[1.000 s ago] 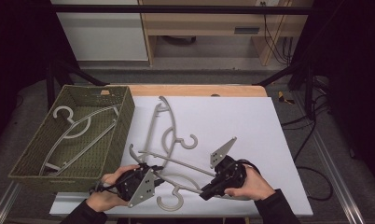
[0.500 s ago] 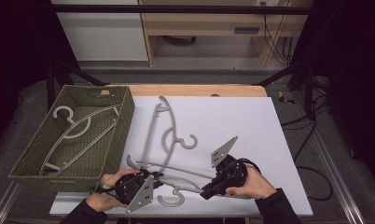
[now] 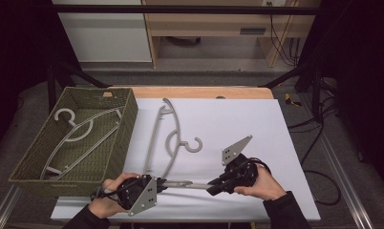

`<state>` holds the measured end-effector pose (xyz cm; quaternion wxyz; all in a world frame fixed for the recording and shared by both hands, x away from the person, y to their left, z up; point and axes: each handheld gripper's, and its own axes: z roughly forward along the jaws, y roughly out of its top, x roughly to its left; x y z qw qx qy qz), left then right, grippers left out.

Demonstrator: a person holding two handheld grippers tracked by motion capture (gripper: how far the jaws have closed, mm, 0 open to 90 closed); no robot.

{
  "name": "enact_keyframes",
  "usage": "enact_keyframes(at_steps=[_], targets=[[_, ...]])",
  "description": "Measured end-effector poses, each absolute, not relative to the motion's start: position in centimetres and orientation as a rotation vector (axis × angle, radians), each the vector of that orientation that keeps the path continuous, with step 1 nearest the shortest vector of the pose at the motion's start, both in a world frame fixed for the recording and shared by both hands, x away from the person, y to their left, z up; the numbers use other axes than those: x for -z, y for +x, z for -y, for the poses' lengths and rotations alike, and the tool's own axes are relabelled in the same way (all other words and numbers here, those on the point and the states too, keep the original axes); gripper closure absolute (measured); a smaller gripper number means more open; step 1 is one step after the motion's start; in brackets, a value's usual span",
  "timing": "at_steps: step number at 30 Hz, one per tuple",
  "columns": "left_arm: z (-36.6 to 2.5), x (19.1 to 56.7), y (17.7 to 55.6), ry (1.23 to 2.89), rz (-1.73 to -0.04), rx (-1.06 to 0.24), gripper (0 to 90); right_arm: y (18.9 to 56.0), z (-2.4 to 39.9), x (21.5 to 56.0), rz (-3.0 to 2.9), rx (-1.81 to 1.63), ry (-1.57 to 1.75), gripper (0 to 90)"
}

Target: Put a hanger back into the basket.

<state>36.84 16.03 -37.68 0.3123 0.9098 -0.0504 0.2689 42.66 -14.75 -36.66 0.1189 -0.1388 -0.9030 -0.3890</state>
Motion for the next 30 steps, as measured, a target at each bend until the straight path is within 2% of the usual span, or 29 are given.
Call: enact_keyframes(at_steps=[1, 9, 13, 15, 17, 19, 30], targets=[[-15.8, 37.9, 36.7, 2.347, 0.075, -0.668, 79.9, 42.7, 15.0, 36.5, 2.636, 1.165, -0.424, 74.9], [-15.8, 37.2, 37.3, 2.368, -0.1, -0.661, 80.4, 42.6, 16.2, 35.7, 2.721, 1.43, -0.605, 56.4], [-16.2, 37.1, 37.9, 2.365, -0.214, -0.664, 80.4, 42.5, 17.0, 35.6, 2.727, 1.666, -0.715, 46.2], [-16.4, 37.0, 38.2, 2.357, -0.269, -0.666, 80.4, 42.4, 17.5, 35.4, 2.703, 1.789, -0.758, 37.9], [-16.6, 36.8, 38.4, 2.338, -0.325, -0.657, 80.4, 42.2, 18.1, 35.3, 2.69, 1.857, -0.816, 34.8], [-16.8, 36.5, 38.6, 2.328, -0.37, -0.659, 80.4, 42.0, 18.6, 35.4, 2.681, 1.91, -0.878, 27.7], [-17.5, 35.0, 39.1, 2.263, -0.515, -0.617, 80.4, 40.5, 21.2, 37.7, 2.688, 1.984, -1.196, 13.2]])
